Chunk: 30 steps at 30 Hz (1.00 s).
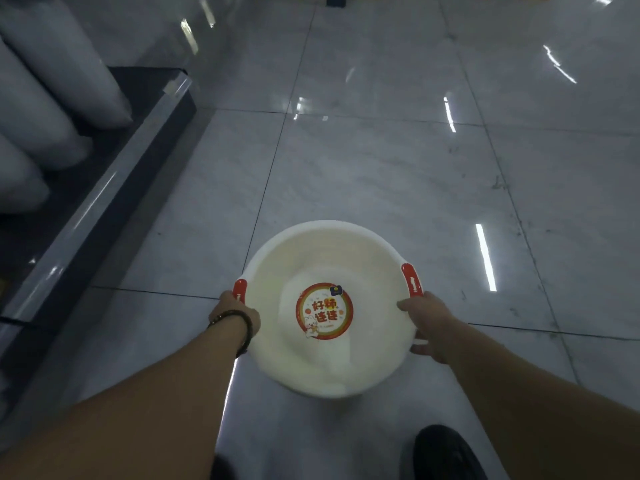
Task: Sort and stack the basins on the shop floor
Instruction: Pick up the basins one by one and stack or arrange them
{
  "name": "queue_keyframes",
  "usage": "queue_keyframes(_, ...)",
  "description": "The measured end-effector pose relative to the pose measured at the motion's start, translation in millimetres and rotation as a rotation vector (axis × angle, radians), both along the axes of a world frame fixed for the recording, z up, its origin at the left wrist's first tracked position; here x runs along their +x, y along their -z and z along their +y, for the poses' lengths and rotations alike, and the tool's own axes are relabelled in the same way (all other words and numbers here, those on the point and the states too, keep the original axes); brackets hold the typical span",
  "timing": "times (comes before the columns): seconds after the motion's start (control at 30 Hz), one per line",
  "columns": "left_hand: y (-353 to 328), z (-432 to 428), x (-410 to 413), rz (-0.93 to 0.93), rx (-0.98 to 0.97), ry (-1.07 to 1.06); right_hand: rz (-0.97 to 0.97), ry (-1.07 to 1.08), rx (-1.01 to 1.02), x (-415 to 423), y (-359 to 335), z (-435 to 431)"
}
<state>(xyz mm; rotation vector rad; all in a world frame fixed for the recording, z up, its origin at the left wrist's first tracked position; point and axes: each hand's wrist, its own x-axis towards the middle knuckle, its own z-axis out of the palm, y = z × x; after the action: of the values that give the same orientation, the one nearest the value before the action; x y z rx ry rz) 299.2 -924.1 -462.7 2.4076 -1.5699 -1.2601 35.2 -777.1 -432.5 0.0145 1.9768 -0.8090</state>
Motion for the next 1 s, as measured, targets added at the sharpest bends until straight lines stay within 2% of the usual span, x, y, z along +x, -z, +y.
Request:
queue_keyframes(0.2, -9.9, -4.3, -3.9, -0.024, 0.080, 0.058, 0.115, -0.103, 0.067, -1.1, 1.3, -1.8)
queue_keyframes(0.3, -39.2, -10.5, -13.2, -0.056, 0.052, 0.173, 0.308, -0.335, 0.192, 2.7, -15.3, -5.5)
queue_keyframes(0.37, -73.2, -14.7, -23.2, -0.103, 0.010, 0.343, 0.420, -0.525, 0.228, 7.5, -34.1, -11.0)
queue_keyframes(0.43, -115.7, -18.5, -31.1, -0.130, -0.018, 0.526, 0.484, -0.764, 0.212, 17.3, -61.2, -23.0)
queue_keyframes(0.53, -188.8, -15.4, -32.3, -0.041, 0.016, 0.676, 0.561, -1.039, 0.075, 50.4, -119.9, -37.5)
queue_keyframes(0.63, -255.5, 7.2, -6.9, 0.116, -0.168, 0.624, 0.680, -1.125, -0.183, 102.3, -194.2, -41.2)
queue_keyframes(0.7, -282.1, 39.8, 36.7, 0.189, -0.394, 0.563, 0.698, -1.141, -0.349, 149.9, -238.7, -27.4)
queue_keyframes(0.77, -293.1, 77.1, 99.1, 0.216, -0.541, 0.491, 0.693, -1.164, -0.490, 200.6, -273.6, -4.9)
queue_keyframes(0.87, -285.6, 141.1, 206.4, 0.256, -0.538, 0.316, 0.626, -1.296, -0.585, 282.2, -314.1, 37.5)
queue_keyframes(1.0, -220.6, 243.0, 320.1, 0.190, -0.386, 0.050, 0.525, -1.680, -0.460, 376.2, -322.7, 88.4)
